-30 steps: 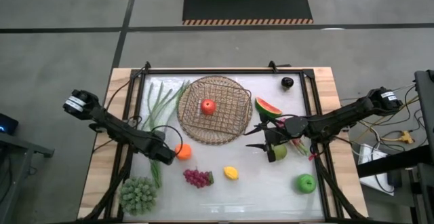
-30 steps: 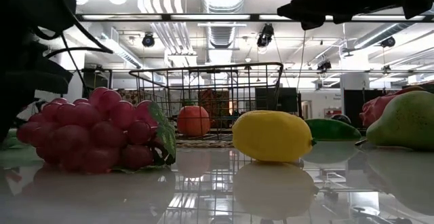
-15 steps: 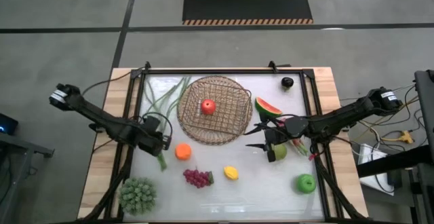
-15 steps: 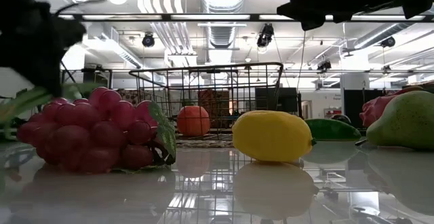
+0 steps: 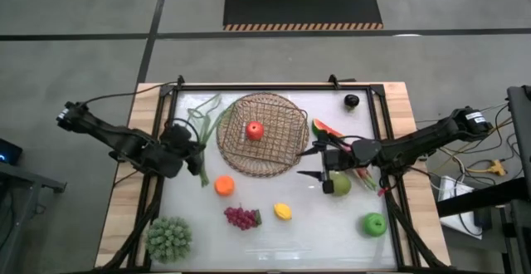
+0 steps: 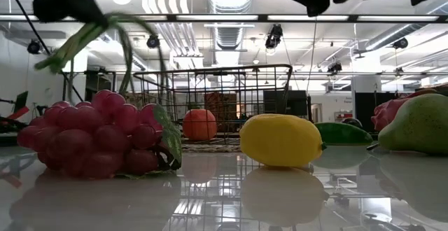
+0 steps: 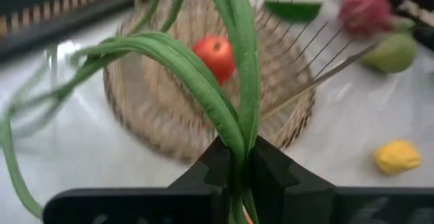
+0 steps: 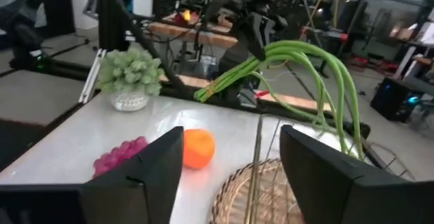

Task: Build produce basket
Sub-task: Put the string beans into the wire basket

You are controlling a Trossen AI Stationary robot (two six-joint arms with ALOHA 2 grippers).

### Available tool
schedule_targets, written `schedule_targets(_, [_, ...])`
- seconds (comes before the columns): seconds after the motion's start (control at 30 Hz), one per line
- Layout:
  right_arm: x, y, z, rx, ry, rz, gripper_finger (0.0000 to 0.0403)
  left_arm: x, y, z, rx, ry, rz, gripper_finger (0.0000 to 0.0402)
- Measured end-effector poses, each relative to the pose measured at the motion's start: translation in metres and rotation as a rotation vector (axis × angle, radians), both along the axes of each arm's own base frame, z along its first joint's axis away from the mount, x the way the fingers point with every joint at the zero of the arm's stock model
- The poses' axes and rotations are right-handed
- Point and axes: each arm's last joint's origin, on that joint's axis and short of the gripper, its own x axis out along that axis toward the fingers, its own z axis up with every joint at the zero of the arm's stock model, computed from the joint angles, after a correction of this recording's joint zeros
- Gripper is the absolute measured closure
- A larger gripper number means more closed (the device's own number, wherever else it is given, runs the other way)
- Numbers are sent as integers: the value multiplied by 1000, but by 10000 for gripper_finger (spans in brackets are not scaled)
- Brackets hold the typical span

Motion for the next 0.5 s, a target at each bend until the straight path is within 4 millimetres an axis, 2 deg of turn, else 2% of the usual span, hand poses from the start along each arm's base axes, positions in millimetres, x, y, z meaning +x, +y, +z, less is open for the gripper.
schedule_targets(0.17, [5,0,20,0,-62,-7,119,7,-2,26,151,-43,-87,387])
schedule_targets(0.4, [11,-5,51,6,-145,-32,51,23,-9,49,369,-129,-223,387])
schedule_targets(0.5, [14,-10,65,-4,-151,-52,37,29,-12,57,447,-172,-264,387])
